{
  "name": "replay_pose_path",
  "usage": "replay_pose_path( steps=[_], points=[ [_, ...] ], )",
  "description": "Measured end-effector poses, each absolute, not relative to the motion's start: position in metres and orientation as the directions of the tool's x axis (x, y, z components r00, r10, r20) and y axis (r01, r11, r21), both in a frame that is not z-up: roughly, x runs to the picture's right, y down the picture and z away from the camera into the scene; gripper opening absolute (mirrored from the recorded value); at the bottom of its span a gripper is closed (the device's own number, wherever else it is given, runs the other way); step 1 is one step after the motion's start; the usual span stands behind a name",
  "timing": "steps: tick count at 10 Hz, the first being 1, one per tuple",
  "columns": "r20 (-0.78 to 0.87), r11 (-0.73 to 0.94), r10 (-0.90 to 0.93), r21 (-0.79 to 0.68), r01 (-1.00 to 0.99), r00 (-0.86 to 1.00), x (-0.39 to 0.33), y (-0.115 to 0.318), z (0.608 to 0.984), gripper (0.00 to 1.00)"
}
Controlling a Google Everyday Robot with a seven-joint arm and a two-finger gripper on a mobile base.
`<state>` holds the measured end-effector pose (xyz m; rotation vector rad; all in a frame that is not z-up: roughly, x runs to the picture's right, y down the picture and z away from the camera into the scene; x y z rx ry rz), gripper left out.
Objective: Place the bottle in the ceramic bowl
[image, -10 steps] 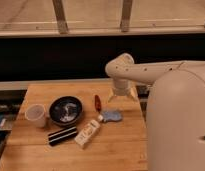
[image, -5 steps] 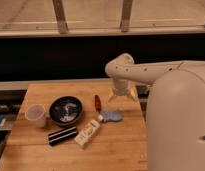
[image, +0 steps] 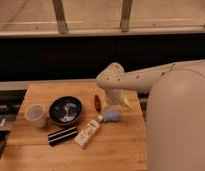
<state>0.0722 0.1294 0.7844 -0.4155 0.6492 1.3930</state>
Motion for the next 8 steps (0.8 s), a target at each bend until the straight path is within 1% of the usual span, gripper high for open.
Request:
replay_pose_path(
  steps=[2, 6, 8],
  points=[
    [-0.641, 0.176, 0.762, 0.067, -0.982, 0.092, 0.047, 0.146, 0.769, 0.8],
    [-0.641, 0.183, 0.744, -0.08, -0.98, 0.191, -0.015, 0.166, 0.742, 0.8],
    [-0.64, 0.183, 0.745, -0.076, -0.98, 0.189, -0.012, 0.166, 0.743, 0.8]
  ],
)
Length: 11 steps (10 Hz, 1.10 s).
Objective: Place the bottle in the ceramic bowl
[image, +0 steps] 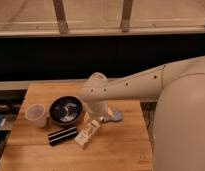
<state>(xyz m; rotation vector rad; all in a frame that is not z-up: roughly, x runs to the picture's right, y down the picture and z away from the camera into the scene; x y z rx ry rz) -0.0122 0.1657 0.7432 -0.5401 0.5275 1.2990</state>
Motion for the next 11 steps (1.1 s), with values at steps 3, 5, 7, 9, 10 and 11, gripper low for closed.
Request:
replay_pose_path(
  steps=[3, 5, 7, 9, 10, 11],
  points=[
    [-0.653, 0.194, 0.73, -0.088, -0.977, 0.203, -0.017, 0.171, 0.747, 0.8],
    [-0.665, 0.212, 0.71, -0.112, -0.971, 0.232, -0.04, 0.177, 0.759, 0.8],
    [-0.676, 0.223, 0.695, -0.121, -0.967, 0.245, -0.054, 0.182, 0.766, 0.8],
    [-0.693, 0.227, 0.681, -0.108, -0.968, 0.237, -0.053, 0.19, 0.772, 0.8],
    [-0.702, 0.227, 0.673, -0.103, -0.968, 0.233, -0.053, 0.195, 0.776, 0.8],
    [-0.71, 0.223, 0.667, -0.102, -0.969, 0.228, -0.053, 0.199, 0.779, 0.8]
  ],
)
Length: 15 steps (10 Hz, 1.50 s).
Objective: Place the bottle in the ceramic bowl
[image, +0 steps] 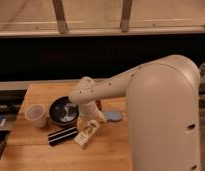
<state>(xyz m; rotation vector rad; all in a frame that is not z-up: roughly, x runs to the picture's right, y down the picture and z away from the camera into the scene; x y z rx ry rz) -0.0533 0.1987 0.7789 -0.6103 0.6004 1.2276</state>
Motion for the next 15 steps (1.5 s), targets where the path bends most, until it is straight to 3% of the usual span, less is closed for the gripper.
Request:
replay_pose_path(
  steps=[6, 7, 9, 14, 15],
  points=[
    [-0.78, 0.16, 0.583, -0.164, -0.973, 0.228, -0.052, 0.228, 0.807, 0.8],
    [-0.788, 0.153, 0.569, -0.18, -0.972, 0.236, -0.051, 0.232, 0.809, 0.76],
    [-0.781, 0.159, 0.571, -0.196, -0.968, 0.252, -0.053, 0.232, 0.805, 0.6],
    [-0.76, 0.192, 0.579, -0.225, -0.955, 0.296, -0.061, 0.232, 0.797, 0.1],
    [-0.756, 0.193, 0.583, -0.227, -0.955, 0.297, -0.06, 0.23, 0.797, 0.06]
  ],
)
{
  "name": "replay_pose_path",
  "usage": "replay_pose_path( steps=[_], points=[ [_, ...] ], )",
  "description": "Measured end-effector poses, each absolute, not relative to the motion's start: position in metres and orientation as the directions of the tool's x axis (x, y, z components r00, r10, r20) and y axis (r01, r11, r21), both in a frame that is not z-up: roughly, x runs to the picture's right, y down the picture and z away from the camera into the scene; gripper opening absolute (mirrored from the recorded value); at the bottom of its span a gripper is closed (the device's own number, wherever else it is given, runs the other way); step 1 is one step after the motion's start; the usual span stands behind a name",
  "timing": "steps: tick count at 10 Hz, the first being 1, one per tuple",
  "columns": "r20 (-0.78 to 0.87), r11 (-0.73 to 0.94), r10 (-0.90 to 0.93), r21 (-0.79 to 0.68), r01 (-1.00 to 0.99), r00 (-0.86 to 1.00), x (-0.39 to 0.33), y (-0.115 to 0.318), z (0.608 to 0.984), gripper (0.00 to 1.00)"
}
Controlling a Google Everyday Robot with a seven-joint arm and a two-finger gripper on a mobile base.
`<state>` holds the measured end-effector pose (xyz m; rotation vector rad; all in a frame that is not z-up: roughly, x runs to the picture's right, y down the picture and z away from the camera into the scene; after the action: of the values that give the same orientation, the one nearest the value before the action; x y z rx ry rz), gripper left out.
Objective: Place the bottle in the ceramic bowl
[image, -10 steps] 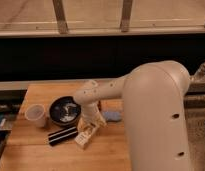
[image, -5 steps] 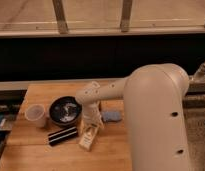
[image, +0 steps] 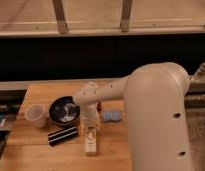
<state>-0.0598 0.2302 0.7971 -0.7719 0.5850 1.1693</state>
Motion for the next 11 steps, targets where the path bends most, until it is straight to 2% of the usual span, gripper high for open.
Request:
replay_pose_path(
  steps=[3, 6, 11],
  points=[
    [-0.717, 0.191, 0.636, -0.213, -0.958, 0.286, -0.049, 0.202, 0.79, 0.06],
    [-0.639, 0.175, 0.719, -0.212, -0.961, 0.273, -0.033, 0.15, 0.772, 0.06],
    [-0.492, 0.251, 0.779, -0.323, -0.913, 0.388, -0.051, 0.073, 0.775, 0.06]
  ],
)
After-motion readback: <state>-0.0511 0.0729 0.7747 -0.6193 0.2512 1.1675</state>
